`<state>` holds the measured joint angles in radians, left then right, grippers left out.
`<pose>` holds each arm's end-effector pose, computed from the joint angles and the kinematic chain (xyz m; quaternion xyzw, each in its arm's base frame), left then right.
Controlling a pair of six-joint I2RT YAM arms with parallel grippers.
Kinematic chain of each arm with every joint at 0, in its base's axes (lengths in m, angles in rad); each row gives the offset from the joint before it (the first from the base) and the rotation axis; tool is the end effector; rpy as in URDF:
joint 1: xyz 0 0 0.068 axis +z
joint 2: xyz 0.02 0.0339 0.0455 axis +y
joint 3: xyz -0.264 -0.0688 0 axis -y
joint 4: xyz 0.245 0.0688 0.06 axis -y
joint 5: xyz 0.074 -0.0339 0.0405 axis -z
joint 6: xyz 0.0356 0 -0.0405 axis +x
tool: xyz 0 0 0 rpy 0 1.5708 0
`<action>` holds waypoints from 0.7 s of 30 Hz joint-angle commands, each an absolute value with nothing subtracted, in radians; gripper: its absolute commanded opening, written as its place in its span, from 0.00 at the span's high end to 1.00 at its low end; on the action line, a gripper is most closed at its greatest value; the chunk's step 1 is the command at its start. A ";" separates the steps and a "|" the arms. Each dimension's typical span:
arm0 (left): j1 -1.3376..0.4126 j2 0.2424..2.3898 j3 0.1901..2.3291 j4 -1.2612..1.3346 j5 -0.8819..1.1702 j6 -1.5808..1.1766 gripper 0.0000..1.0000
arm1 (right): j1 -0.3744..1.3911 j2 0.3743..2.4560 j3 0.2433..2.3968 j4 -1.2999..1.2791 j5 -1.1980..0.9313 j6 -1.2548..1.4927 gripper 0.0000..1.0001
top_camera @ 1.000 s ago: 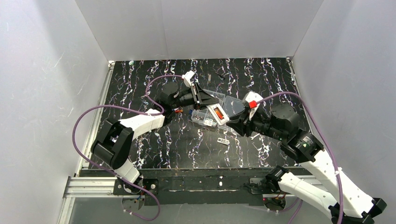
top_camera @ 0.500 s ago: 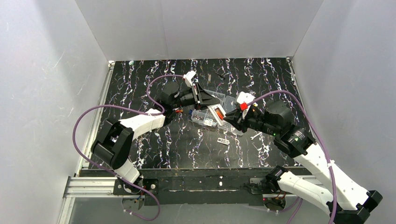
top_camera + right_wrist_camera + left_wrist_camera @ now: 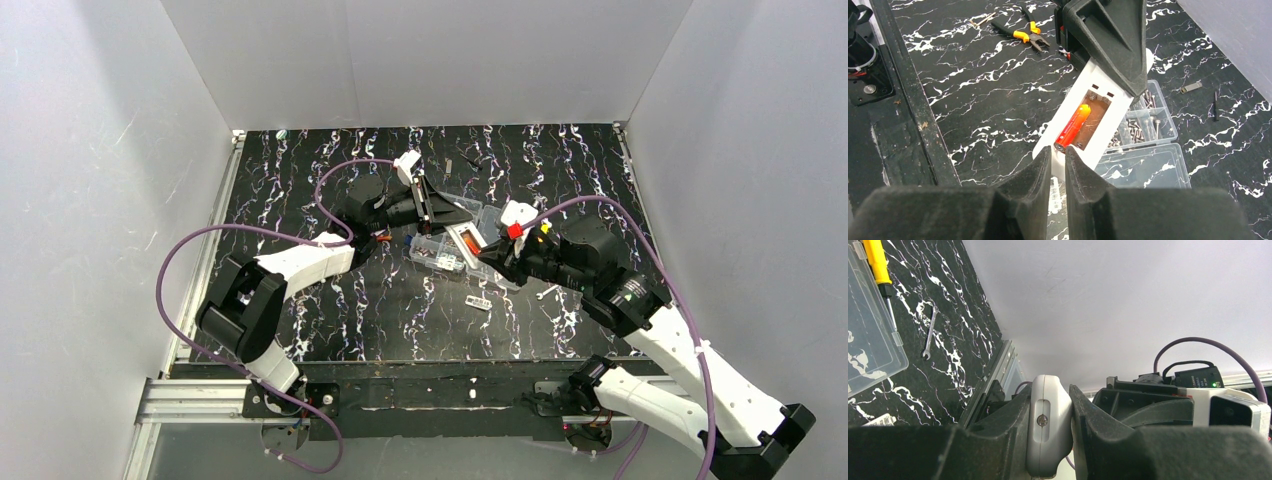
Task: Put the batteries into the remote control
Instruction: Load the battery into the remote control.
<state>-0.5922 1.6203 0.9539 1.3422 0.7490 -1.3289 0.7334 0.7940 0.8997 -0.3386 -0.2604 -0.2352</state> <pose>0.2692 -0.2104 0.3355 0.1627 0.4945 -0.7783 0.3511 0.1259 0.1258 0.3623 -0.4334 0.6509 0.2503 0.5708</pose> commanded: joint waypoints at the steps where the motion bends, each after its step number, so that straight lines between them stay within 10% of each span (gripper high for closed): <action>1: -0.597 1.620 1.009 1.440 0.798 -1.338 1.00 | 0.730 0.791 0.897 -0.292 -0.239 -0.236 0.78; 21: -0.597 1.611 0.994 1.442 0.798 -1.330 1.00 | 0.730 0.804 0.873 -0.247 -0.184 -0.217 0.83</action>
<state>-0.5922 1.6421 0.9649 1.3563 0.7517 -1.3354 0.7330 0.8043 0.8742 -0.3046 -0.1898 -0.2298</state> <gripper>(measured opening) 0.259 0.173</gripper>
